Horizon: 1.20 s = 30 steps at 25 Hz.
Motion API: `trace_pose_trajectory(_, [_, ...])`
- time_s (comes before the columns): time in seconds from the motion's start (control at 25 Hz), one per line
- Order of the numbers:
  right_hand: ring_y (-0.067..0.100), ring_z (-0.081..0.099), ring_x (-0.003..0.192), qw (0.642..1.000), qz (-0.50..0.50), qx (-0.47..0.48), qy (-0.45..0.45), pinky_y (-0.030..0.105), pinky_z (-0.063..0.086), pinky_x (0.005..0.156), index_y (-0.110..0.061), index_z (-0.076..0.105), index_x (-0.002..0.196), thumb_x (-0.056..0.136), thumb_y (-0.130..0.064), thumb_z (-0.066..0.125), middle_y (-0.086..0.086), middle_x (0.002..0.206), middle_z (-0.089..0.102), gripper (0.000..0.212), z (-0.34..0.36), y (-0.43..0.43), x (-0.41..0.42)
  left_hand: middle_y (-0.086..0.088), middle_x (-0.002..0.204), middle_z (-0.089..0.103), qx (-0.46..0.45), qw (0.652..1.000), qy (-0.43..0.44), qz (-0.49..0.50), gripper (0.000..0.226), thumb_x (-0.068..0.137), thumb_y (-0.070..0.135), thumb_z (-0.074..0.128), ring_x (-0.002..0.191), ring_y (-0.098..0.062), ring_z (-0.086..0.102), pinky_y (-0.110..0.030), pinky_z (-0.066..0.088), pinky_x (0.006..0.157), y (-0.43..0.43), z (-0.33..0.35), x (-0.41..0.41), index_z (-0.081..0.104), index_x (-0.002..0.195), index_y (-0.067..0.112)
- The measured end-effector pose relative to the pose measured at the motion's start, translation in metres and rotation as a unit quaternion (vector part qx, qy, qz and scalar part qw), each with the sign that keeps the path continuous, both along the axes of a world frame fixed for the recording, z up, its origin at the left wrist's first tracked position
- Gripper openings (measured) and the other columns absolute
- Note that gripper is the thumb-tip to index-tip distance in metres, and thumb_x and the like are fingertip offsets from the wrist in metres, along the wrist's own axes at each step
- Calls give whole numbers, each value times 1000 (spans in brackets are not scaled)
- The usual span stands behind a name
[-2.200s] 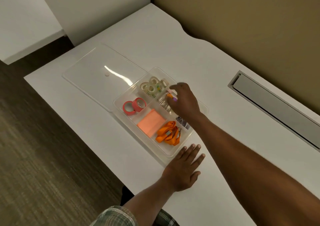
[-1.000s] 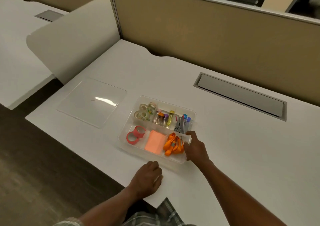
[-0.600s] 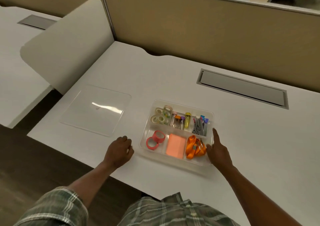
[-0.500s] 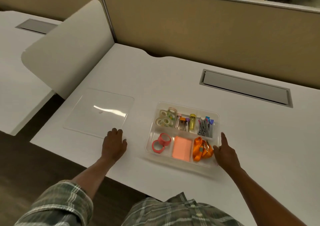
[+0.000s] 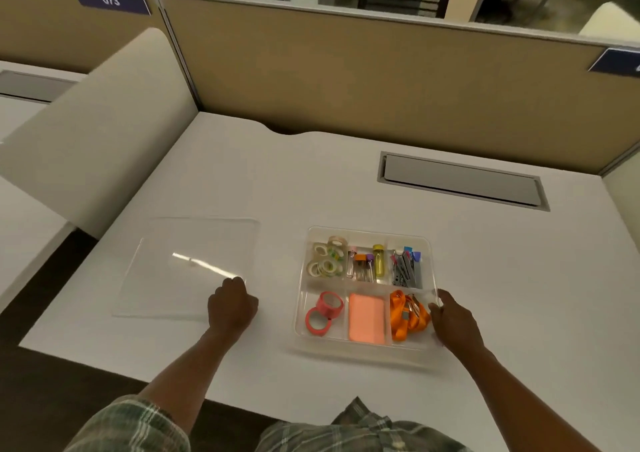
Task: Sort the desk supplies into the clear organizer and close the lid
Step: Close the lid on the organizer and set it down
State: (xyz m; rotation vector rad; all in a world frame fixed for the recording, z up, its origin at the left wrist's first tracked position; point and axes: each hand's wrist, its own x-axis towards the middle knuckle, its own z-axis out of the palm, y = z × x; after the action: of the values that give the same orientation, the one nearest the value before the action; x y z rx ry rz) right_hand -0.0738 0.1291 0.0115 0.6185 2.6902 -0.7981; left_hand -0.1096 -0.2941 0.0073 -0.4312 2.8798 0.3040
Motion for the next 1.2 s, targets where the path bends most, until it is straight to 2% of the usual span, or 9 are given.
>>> trace_pose_trajectory(0.28, [34,65,104,998,-11,56,-14,39,51,86,-19,47,136,101,-30,44,15,115,69,36,9,61,23,-7,66,44,61,970,216,-88,19,70,6,62,49,-26,38,-27,31,48,91,60,-12,43,70,7])
trace_pose_trajectory(0.48, [33,66,99,998,-46,33,-8,40,54,85,-18,48,133,101,-29,43,15,113,69,34,13,110,51,-1,65,33,59,929,332,-154,35,70,-3,62,49,-22,30,-26,29,46,163,115,-3,32,72,15])
trace_pose_trajectory(0.6, [33,64,102,998,-64,10,-4,39,53,86,-16,49,132,100,-28,44,16,114,68,35,12,133,65,-1,68,37,127,905,381,-139,29,77,-2,59,55,-23,35,-27,31,50,196,135,8,35,74,15])
trace_pose_trajectory(0.8, [30,60,116,995,-94,32,21,41,50,93,-16,44,140,97,-42,52,13,131,58,50,28,146,77,2,60,31,252,827,486,-125,37,97,21,57,52,-16,30,-15,27,48,235,181,24,30,71,19])
trace_pose_trajectory(0.88, [28,59,118,988,-106,19,107,44,52,95,-16,45,141,97,-49,51,12,133,56,56,44,142,77,-9,57,40,386,790,472,-69,40,99,34,54,50,-17,43,-19,37,49,246,191,27,33,70,16])
trace_pose_trajectory(0.96, [26,63,112,969,-147,-126,155,46,54,94,-19,49,137,95,-58,46,9,129,62,57,65,136,74,-25,64,46,530,746,403,0,40,99,37,55,56,-36,53,-38,51,54,255,191,29,37,71,14])
trace_pose_trajectory(1.08, [29,73,91,822,-246,-496,134,44,59,79,-20,62,120,96,-63,39,12,108,74,55,96,132,71,-11,59,44,648,716,256,37,36,100,30,55,51,-26,48,-41,55,55,266,167,35,44,70,14])
trace_pose_trajectory(1.12, [28,73,83,794,-262,-530,139,39,58,70,-19,67,114,98,-59,41,14,103,75,50,99,134,75,-7,58,42,657,723,211,39,36,100,30,56,50,-22,47,-39,56,54,269,153,39,45,70,13])
trace_pose_trajectory(1.2, [22,67,71,827,-274,-466,154,29,51,56,-18,71,105,101,-40,48,17,100,72,32,93,138,86,-9,59,44,641,752,147,40,37,98,32,57,50,-22,49,-39,56,53,271,121,48,45,71,10])
